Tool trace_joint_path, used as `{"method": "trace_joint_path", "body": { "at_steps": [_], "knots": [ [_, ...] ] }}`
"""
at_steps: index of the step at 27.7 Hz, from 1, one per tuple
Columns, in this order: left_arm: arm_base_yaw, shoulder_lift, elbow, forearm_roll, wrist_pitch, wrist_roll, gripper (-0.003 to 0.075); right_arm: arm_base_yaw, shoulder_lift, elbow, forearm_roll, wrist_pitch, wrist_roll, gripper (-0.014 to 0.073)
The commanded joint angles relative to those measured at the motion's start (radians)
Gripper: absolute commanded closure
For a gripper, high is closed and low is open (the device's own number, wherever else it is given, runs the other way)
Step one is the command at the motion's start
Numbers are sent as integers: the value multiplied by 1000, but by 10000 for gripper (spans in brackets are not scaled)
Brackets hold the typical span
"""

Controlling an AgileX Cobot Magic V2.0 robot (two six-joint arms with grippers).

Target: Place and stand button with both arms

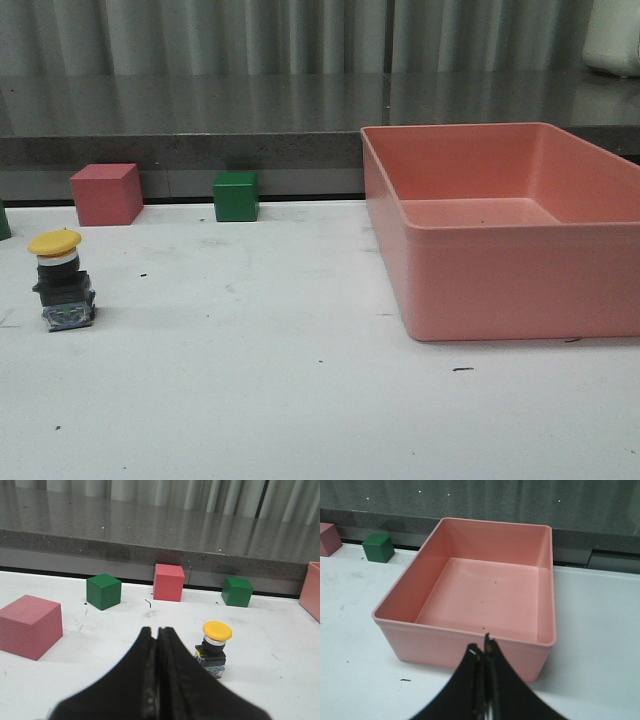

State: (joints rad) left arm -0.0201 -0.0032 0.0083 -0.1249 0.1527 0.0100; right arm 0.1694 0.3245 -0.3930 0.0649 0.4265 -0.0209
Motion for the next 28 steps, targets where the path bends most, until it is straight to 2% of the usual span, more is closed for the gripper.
{"method": "trace_joint_path", "body": {
  "at_steps": [1, 28],
  "knots": [
    [4, -23, 15, -1, -91, -10, 740, -3, 4, -28, -5, -75, -6, 662],
    [4, -23, 15, -1, -91, -10, 740, -20, 2, -3, -29, -104, -6, 662]
  ]
}}
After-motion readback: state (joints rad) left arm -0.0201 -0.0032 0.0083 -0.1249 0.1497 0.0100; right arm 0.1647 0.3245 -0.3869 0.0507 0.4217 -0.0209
